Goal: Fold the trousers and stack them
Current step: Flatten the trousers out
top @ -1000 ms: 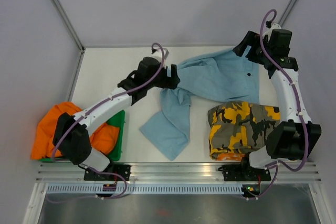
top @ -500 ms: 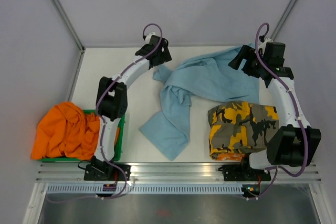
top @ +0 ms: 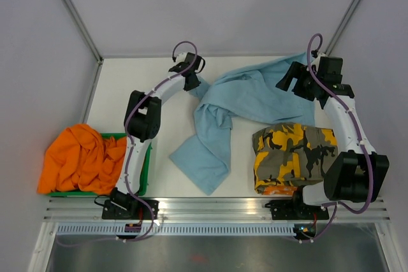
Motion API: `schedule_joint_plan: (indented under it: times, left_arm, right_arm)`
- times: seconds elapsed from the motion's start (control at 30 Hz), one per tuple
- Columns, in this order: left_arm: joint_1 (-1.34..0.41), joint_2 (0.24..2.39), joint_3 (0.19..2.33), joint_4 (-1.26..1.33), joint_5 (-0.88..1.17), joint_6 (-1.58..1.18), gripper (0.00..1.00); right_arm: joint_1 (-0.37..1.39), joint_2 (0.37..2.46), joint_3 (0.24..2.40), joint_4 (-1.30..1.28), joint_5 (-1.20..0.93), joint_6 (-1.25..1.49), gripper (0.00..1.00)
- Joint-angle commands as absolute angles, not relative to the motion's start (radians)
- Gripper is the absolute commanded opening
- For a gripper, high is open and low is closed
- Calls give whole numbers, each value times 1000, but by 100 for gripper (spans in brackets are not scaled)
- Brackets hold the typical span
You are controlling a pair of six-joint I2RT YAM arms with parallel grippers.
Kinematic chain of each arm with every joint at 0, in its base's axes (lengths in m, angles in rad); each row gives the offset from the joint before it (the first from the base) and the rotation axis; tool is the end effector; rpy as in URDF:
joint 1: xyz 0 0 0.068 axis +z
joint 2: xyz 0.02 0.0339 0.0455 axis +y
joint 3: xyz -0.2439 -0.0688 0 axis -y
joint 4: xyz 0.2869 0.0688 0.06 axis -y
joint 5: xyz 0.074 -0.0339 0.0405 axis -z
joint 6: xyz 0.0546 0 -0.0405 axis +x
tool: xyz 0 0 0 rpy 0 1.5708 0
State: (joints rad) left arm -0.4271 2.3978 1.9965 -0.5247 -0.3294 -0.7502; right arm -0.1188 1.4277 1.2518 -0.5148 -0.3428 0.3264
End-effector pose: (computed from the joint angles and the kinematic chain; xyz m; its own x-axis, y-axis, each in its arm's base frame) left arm 0.5193 -0.2170 0.1214 -0.6787 -0.3999 -0.6159 -0.3387 0.9147 -0.2206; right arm 0.3744 -0.0262 0.2839 -0.6459 0.3812 -0.6614 0.0649 0.8907 0.4500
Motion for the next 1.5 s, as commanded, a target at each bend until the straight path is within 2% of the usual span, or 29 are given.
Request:
schedule_joint_plan:
  times: [0.0,0.03,0.17,0.33,0.5,0.73,0.8,0.9,0.93,1.0,1.03,1.13,1.3,1.47]
  left_arm:
    - [-425,2415,2023,-475,-322,-770,20]
    - [-423,2405,2025,-482,-336,-762,2]
    - [-407,2283,2005,-477,-428,-654,2]
    - [-365,2114,1925,-407,-425,-497,2]
    - [-284,1933,1768,-354,-359,-437,2]
    - [-183,1832,1591,-302,-284,-350,3]
    - [-157,1815,1559,-305,-241,-353,11]
    - [-144,1809,1555,-342,-207,-374,60]
    - [-144,1806,1554,-371,-201,-380,73]
    - [-144,1795,1539,-402,-199,-413,83]
    - [-144,1789,1536,-434,-212,-422,93]
    - [-143,1770,1503,-454,-250,-445,100]
    - [-129,1839,1468,-486,-227,-422,100]
    - [-29,1902,1459,-512,-190,-440,98]
  right_arm:
    - [-115,1405,1247,-522,-337,307,95]
    - [-114,1411,1244,-517,-337,308,95]
    - [-110,1428,1217,-494,-334,327,95]
    - [-71,1462,1170,-450,-275,350,95]
    - [-32,1535,1166,-434,-229,373,94]
    - [-15,1583,1143,-403,-193,385,95]
    - [-11,1589,1135,-403,-192,387,95]
    - [-5,1598,1132,-406,-192,387,95]
    - [-5,1598,1132,-410,-190,387,95]
    - [-5,1597,1132,-413,-187,384,95]
    - [-5,1597,1134,-414,-187,383,95]
    - [-5,1597,1135,-417,-189,380,95]
    - [-5,1608,1140,-422,-196,380,95]
    - [-5,1606,1138,-425,-189,377,95]
